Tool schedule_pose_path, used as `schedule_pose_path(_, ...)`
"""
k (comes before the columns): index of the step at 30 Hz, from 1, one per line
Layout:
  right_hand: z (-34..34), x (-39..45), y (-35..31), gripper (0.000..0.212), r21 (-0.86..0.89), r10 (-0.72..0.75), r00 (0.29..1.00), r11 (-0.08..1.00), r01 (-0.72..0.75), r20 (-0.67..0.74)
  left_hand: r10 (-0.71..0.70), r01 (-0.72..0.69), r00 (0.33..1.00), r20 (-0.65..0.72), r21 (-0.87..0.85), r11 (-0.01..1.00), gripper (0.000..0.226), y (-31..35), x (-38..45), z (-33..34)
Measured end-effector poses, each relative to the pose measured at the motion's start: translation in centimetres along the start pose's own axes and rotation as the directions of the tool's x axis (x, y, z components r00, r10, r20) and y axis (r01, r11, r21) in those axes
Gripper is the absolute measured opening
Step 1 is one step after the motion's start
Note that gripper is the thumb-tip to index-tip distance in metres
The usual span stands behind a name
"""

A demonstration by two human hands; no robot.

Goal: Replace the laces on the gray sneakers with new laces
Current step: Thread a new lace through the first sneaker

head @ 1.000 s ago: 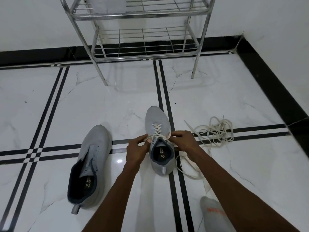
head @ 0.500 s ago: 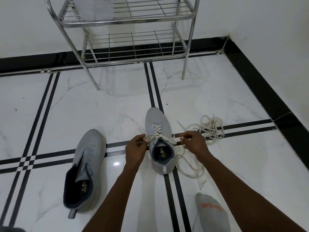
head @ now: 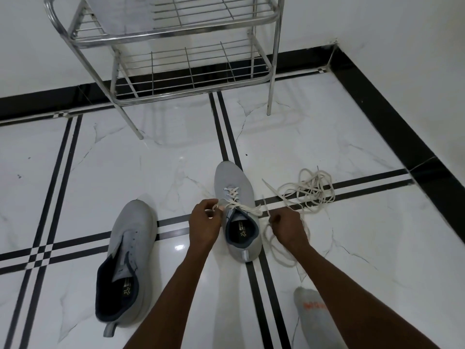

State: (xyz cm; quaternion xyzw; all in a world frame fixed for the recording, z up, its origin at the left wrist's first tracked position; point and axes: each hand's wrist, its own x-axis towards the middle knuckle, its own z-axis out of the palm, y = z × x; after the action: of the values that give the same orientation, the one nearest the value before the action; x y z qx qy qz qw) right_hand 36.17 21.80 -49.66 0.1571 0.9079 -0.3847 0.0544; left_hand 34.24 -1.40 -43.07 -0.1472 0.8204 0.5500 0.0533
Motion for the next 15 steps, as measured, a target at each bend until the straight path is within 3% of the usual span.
schedule_pose_path(4,-2.3,0.4,-3.6,0.019,0.286,0.101,0.994,0.954,-0.086,-0.038,0.116,-0.108,0.988,-0.105,0.076,0.991,0.03,2.0,-0.1,-0.1)
schedule_pose_path(6,-4.0,1.1,-6.2,0.02,0.439,0.082,0.997,0.896,-0.071,-0.006,0.281,-0.274,0.956,-0.081,0.092,0.957,0.029,3.4,0.1,-0.1)
schedule_pose_path(8,-5.6,1.8,-9.1,0.018,0.529,0.029,0.999,0.847,-0.047,0.043,0.335,-0.334,0.942,0.001,0.035,0.942,0.026,5.2,0.6,-0.2)
schedule_pose_path(11,-7.3,2.0,-14.3,0.024,0.616,-0.101,0.983,0.788,-0.015,0.154,0.197,-0.184,0.975,0.1,-0.127,0.975,0.027,8.1,1.5,-0.8)
schedule_pose_path(13,-7.2,1.7,-17.2,0.021,0.593,-0.168,0.965,0.805,0.017,0.2,0.095,-0.055,0.985,0.144,-0.263,0.963,0.028,9.4,2.0,-1.8)
schedule_pose_path(15,-6.2,1.1,-19.1,0.015,0.544,-0.227,0.946,0.836,0.067,0.233,0.07,-0.032,0.992,0.108,-0.319,0.947,0.023,9.8,2.1,-3.4)
